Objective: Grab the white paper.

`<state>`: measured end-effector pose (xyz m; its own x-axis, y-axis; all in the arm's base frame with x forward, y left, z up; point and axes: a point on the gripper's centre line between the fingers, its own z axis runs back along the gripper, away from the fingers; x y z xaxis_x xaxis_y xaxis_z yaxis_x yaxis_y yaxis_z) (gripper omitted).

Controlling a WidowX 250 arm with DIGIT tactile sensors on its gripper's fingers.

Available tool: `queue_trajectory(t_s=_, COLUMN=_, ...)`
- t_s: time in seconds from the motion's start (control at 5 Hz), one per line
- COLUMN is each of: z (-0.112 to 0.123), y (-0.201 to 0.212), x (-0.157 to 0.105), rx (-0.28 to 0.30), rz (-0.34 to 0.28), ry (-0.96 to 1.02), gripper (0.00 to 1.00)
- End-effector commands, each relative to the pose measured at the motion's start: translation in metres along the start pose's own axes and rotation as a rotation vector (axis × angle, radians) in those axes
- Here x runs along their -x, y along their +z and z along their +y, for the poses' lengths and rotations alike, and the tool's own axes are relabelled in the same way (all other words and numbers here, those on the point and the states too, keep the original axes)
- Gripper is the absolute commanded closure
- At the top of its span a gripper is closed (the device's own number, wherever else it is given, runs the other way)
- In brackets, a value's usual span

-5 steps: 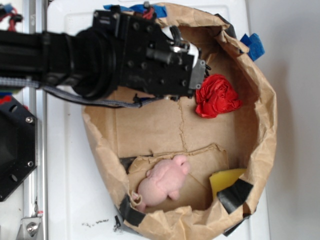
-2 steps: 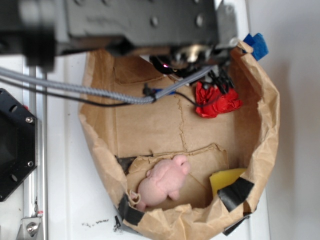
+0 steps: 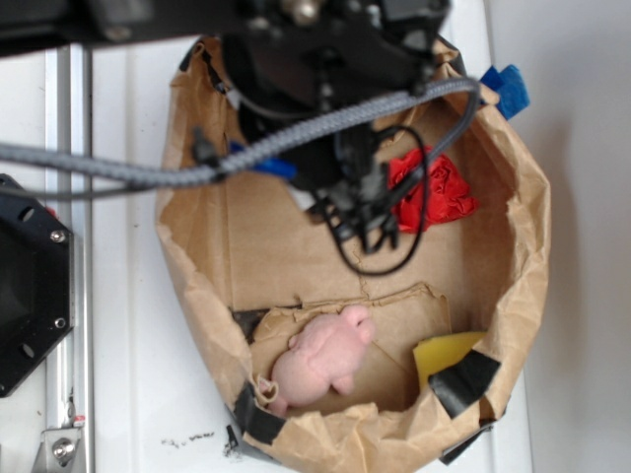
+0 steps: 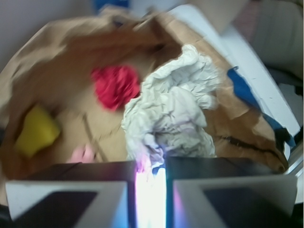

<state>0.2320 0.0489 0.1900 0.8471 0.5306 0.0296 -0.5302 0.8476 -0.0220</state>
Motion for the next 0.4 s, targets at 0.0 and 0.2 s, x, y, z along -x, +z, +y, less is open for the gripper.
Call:
queue_trajectory(t_s=0.0, z=0.0057, y=0.0227, x=0.0069, rx=0.019, rz=-0.077, ry=-0.048, gripper=1.00)
queue_trajectory(t_s=0.2, z=0.0060, y=0.0212, x=0.0064, rx=0.013, rz=-0.124, ry=-0.026, gripper=1.00)
